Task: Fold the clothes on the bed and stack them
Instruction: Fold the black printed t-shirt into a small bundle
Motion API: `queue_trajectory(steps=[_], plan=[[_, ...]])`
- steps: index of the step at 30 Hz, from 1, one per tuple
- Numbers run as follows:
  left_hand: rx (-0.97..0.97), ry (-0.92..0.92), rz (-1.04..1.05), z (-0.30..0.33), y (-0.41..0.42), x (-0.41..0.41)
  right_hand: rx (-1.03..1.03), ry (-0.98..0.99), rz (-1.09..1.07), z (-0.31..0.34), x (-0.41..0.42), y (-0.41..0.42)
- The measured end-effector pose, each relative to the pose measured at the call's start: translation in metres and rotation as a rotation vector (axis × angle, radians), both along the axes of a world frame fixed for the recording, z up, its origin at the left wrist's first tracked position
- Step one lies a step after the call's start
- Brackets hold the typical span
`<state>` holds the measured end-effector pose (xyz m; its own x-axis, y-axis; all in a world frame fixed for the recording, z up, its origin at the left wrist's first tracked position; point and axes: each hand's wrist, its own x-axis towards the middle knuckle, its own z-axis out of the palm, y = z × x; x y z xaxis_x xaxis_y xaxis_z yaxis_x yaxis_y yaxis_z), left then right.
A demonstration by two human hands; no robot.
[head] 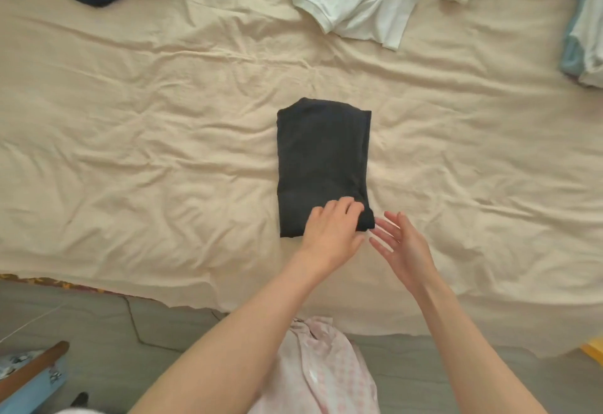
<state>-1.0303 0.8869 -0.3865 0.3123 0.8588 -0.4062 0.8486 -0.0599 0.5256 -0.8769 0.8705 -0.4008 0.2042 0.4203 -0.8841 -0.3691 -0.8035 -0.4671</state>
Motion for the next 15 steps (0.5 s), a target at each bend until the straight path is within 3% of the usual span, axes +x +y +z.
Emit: queue_trajectory(steps=[2, 6, 9, 15], plan=[[-0.041, 0.132, -0.081, -0.017, -0.016, -0.003, -0.022, -0.041, 0.103, -0.005, -0.004, 0.007], [-0.034, 0.317, -0.022, -0.035, -0.040, -0.047, -0.080, -0.214, 0.211, -0.017, -0.018, 0.015], [0.013, 0.328, 0.024, -0.035, -0.038, -0.066, -0.066, -0.327, 0.211, -0.021, -0.027, 0.021], [0.119, 0.290, -0.038, -0.040, -0.032, -0.065, 0.201, -0.500, 0.241, -0.012, -0.028, 0.018]])
